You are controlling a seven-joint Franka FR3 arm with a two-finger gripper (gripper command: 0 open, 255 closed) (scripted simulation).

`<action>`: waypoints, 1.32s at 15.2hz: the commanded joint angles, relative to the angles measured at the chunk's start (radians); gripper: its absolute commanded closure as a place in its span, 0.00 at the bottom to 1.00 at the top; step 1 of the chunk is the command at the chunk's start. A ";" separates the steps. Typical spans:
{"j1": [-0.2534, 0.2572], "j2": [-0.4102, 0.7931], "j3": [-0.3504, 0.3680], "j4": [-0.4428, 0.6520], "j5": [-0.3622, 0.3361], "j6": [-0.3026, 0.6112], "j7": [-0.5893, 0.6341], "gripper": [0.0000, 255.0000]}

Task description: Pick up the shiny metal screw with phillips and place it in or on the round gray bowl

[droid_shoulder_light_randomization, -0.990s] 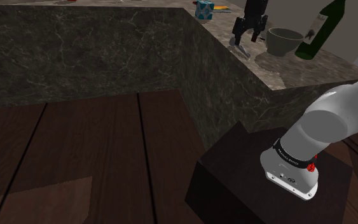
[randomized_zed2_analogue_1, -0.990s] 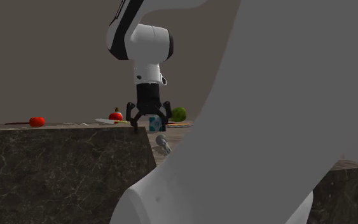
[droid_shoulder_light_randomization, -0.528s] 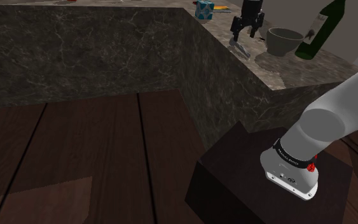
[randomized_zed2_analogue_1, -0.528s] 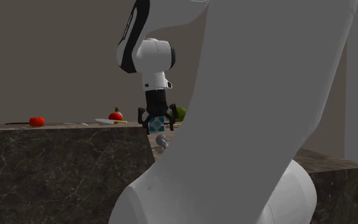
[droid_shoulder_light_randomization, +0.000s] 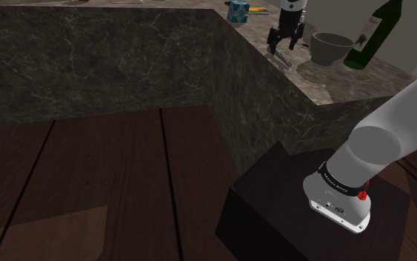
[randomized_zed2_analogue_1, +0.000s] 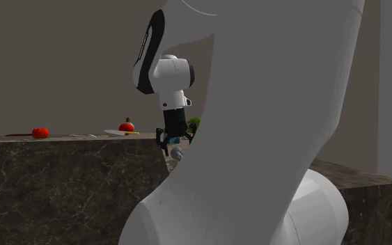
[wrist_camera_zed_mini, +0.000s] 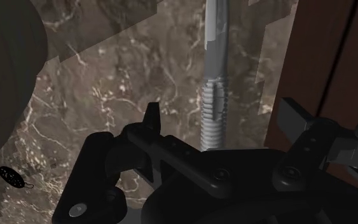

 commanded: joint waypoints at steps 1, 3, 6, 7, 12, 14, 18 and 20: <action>-0.002 0.009 -0.003 -0.010 0.000 0.020 -0.002 0.00; -0.002 0.009 -0.003 -0.010 0.000 0.020 -0.002 0.00; -0.002 0.009 -0.003 -0.010 0.000 0.020 -0.002 0.00; -0.002 0.009 -0.003 -0.010 0.000 0.020 -0.002 0.00; -0.002 0.009 -0.003 -0.010 0.000 0.019 -0.002 1.00; -0.002 0.009 -0.003 -0.010 0.000 0.019 -0.002 1.00; -0.002 0.009 -0.003 -0.010 0.000 0.020 -0.002 1.00; -0.001 0.002 -0.002 0.010 0.001 -0.007 -0.005 1.00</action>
